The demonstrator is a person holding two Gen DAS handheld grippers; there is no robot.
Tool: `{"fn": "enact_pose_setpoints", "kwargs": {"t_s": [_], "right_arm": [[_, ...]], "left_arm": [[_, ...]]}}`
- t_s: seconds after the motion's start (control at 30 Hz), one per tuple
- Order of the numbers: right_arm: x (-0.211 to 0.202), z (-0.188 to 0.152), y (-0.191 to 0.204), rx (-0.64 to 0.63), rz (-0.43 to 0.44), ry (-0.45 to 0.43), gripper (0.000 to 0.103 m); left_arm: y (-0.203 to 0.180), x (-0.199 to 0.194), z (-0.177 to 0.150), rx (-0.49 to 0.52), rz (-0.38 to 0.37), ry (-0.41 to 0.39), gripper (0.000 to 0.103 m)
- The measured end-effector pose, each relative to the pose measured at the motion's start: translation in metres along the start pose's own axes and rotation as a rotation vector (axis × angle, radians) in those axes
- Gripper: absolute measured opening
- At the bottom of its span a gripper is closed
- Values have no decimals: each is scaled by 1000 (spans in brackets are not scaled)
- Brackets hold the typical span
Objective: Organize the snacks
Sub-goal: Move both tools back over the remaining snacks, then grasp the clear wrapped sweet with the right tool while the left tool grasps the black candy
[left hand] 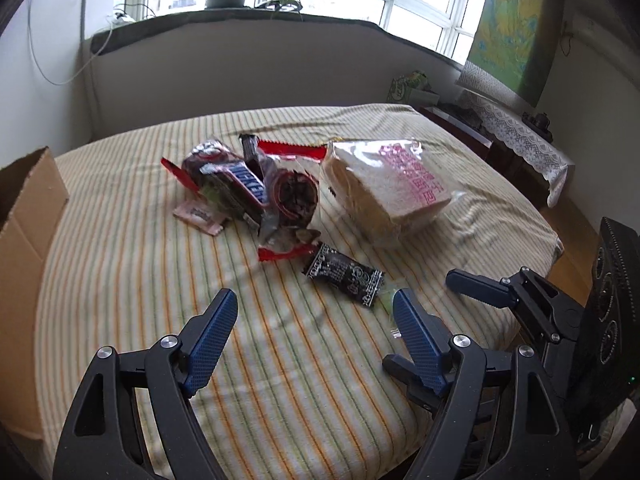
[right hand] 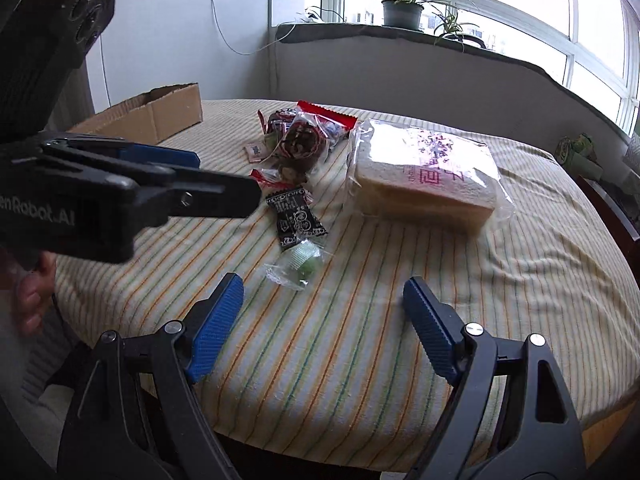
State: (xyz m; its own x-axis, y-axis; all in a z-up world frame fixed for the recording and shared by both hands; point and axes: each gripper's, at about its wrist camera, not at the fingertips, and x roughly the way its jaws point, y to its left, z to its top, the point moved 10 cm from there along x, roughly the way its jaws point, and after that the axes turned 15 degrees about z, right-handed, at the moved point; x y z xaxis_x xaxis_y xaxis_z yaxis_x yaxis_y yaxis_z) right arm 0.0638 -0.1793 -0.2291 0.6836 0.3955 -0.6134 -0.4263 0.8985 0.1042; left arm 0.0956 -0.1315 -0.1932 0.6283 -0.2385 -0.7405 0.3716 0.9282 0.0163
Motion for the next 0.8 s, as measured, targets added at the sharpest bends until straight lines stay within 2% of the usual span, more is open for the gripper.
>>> {"fn": "enact_pose_setpoints", "kwargs": {"t_s": [0.17,0.2,0.37,0.47,0.57,0.6,0.67,0.8], "right_arm": [[2,2,1,-11,13,-28,84],[4,4,0,-13,16,-32,77],[13,13,4,-58,26,-23,59],[14,14,7,-79,37,-20,43],[15,14,9,-102,42,-13,33],[14,13,10,-108,46,-12,25],[12,11,11,-123,42,-8,25],[3,5,6,-123,48,-8,25]], "left_arm": [[-10,13,0,32,-20,17,80],[-11,16,2,41,-18,18,80],[-20,23,12,63,-49,20,80],[-26,26,13,85,-58,20,77],[-27,27,14,85,-63,23,69],[-26,27,15,85,-65,27,63],[-23,26,14,87,-63,33,57],[-17,23,11,69,-53,48,57]]}}
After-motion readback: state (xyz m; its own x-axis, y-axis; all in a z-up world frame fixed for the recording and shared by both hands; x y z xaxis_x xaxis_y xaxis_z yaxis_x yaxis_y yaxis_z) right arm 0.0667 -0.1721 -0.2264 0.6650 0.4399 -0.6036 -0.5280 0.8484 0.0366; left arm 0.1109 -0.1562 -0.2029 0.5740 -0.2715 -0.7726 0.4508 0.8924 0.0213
